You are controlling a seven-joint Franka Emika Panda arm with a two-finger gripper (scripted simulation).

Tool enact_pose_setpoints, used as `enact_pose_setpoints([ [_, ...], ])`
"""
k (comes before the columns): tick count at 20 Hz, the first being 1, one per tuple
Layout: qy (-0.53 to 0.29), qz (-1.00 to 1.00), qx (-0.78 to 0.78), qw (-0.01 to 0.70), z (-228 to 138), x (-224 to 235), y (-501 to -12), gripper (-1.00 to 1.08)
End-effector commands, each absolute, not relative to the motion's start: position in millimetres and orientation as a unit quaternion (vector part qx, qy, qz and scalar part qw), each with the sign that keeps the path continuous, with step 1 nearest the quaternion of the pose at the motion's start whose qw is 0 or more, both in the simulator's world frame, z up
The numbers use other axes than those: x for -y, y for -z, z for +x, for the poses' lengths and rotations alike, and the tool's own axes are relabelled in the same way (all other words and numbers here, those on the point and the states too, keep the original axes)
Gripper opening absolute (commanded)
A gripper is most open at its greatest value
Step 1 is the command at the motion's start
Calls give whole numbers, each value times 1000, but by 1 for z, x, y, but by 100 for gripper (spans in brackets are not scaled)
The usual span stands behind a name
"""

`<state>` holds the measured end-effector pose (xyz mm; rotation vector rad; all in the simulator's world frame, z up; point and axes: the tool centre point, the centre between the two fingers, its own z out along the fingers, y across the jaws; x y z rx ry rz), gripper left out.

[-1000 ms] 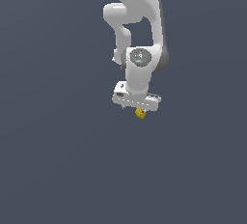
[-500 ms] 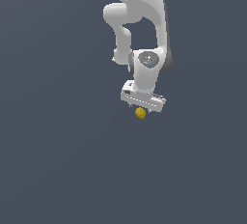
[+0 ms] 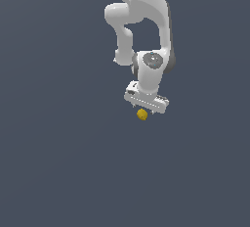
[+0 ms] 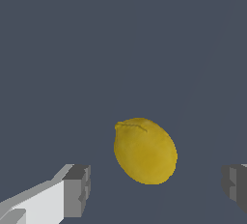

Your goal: Pick up the object and move it to a goal position.

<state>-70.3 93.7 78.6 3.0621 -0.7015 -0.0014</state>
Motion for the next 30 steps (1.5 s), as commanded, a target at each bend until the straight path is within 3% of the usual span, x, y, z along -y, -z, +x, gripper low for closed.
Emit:
enact_pose_setpoints([
  [1, 0, 975, 224, 0, -70, -94, -78, 100],
  [18, 0, 974, 225, 0, -71, -94, -28, 100],
  [19, 0, 974, 225, 0, -71, -94, -28, -100],
  [30, 0, 974, 225, 0, -71, -95, -29, -100],
])
